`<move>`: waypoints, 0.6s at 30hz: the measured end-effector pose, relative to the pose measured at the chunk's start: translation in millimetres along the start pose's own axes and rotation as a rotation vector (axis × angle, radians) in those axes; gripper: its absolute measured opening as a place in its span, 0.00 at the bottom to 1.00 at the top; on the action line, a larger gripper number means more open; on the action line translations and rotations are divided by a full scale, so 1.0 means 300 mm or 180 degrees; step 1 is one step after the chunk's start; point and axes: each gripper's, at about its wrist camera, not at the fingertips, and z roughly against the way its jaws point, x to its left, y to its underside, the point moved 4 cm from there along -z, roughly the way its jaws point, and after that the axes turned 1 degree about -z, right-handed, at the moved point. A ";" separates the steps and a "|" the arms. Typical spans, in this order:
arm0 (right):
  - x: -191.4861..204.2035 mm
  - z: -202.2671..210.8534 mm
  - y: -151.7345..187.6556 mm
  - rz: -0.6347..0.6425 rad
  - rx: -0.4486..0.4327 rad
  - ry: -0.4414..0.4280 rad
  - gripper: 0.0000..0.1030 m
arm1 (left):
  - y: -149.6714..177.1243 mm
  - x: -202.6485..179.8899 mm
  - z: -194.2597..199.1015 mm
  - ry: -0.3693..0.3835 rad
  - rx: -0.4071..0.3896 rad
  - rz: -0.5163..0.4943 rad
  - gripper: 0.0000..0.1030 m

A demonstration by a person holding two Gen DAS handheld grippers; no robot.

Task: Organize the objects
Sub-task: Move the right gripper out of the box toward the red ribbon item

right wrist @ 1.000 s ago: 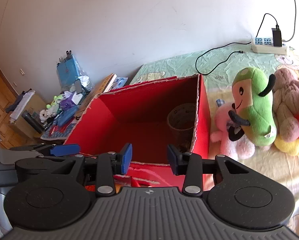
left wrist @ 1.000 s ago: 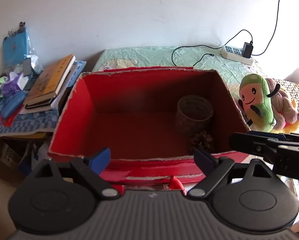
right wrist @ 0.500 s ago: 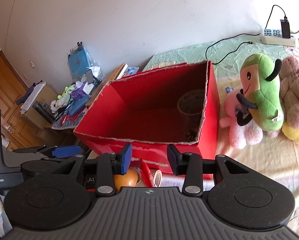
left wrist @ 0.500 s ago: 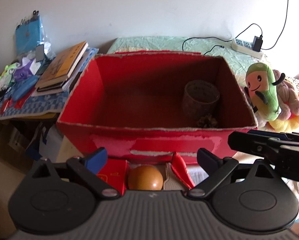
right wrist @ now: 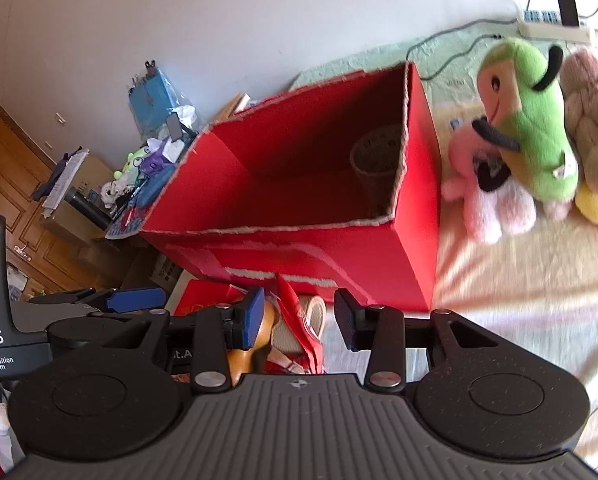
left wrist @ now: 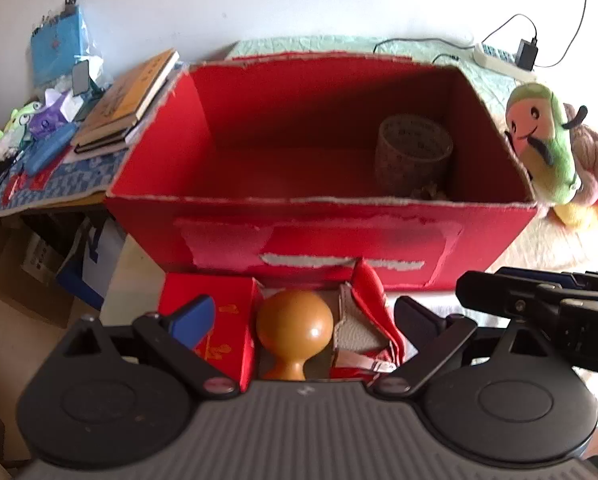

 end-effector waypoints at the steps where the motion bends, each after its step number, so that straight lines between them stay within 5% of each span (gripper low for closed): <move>1: -0.003 -0.004 0.005 -0.0019 0.0020 0.0005 0.40 | 0.004 -0.001 -0.007 0.0001 0.0023 -0.0007 0.93; 18: -0.039 -0.076 0.062 -0.0301 0.0319 0.0019 0.41 | 0.067 0.037 -0.078 0.0097 0.0243 -0.0062 0.93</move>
